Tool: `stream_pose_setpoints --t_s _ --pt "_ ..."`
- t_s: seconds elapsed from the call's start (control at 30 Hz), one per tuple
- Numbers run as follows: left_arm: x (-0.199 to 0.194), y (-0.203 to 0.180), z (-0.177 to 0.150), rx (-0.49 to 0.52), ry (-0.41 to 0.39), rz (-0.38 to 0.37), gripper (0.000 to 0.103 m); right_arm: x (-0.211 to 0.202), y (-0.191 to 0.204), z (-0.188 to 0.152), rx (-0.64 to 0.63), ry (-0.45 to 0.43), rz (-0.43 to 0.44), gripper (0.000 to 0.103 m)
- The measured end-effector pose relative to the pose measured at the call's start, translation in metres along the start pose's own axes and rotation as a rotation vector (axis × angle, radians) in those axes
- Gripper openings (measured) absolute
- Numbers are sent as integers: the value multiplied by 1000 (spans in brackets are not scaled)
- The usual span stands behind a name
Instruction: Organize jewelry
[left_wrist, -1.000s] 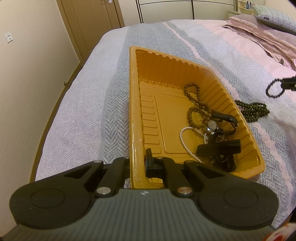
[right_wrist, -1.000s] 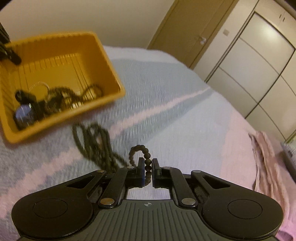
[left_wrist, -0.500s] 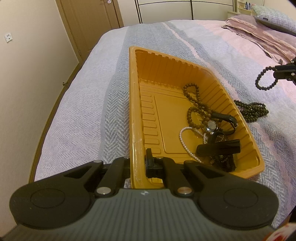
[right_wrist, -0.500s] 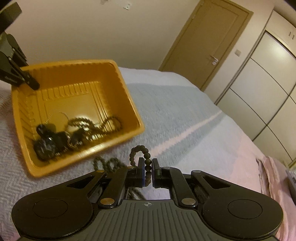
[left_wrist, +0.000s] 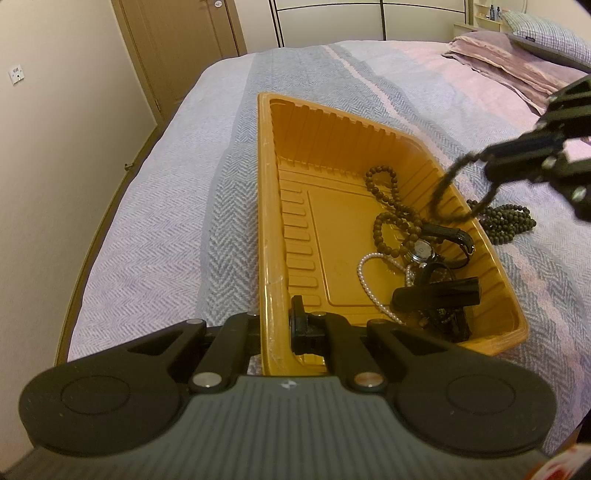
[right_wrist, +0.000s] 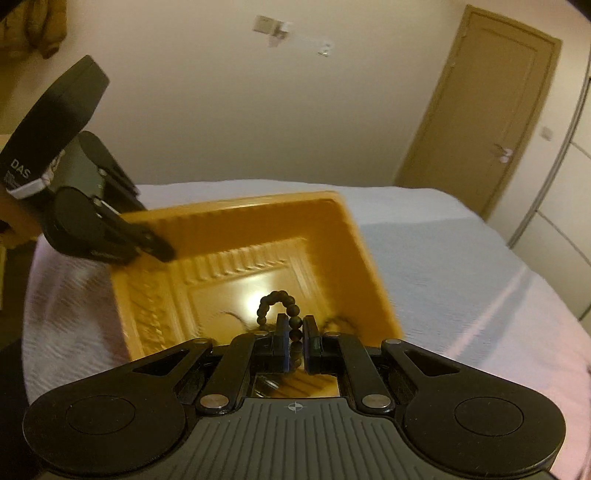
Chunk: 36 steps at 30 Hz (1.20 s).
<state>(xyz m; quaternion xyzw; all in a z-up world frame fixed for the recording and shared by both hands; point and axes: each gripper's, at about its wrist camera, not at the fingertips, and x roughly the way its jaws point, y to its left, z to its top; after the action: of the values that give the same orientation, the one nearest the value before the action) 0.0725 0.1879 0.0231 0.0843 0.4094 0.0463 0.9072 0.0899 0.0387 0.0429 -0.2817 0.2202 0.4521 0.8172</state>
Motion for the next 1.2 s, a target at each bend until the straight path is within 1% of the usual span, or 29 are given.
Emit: stream_pose_setpoints --t_s 0.07,0.17,0.33,0.4,0.5,0.53,0.63,0.73,0.8,0.83,0.87,0.93,0.97,1.1,1.2 --pt "0 1 0 -2 -1 -1 3 11 5 4 1 10 19 7" --pt "1 2 0 -5 -1 -3 3 24 9 7 -1 20 16 7" --pt "0 2 0 -6 -2 -5 3 36 19 9 -22 21 10 7" --pt "1 3 0 -7 -3 -6 3 41 21 7 -18 36 39 7" --pt "0 3 -1 -10 -4 -7 3 46 23 5 8 60 107 7" --pt "0 3 -1 -10 -4 -7 3 46 23 4 11 63 115 7" --pt "0 2 0 -10 -5 -5 3 42 22 1 20 56 77 8" --pt "0 2 -1 -11 -5 -5 3 33 11 -3 67 41 49 10" --pt "0 2 -1 -13 -4 -4 3 25 4 -6 92 33 34 13" --pt "0 2 -1 -13 -4 -4 3 19 1 -8 103 25 22 18" --pt "0 2 -1 -13 -4 -4 3 14 -3 -11 114 20 12 26" --pt "-1 2 0 -13 -4 -3 3 3 -12 -20 153 13 -21 35" --pt "-1 2 0 -11 -5 -3 3 -2 -16 -24 175 12 -37 37" --pt "-2 2 0 -11 -6 -2 3 -22 -35 -53 284 35 -106 38" --pt "-2 2 -1 -11 -6 -2 3 -33 -48 -81 367 76 -168 39"
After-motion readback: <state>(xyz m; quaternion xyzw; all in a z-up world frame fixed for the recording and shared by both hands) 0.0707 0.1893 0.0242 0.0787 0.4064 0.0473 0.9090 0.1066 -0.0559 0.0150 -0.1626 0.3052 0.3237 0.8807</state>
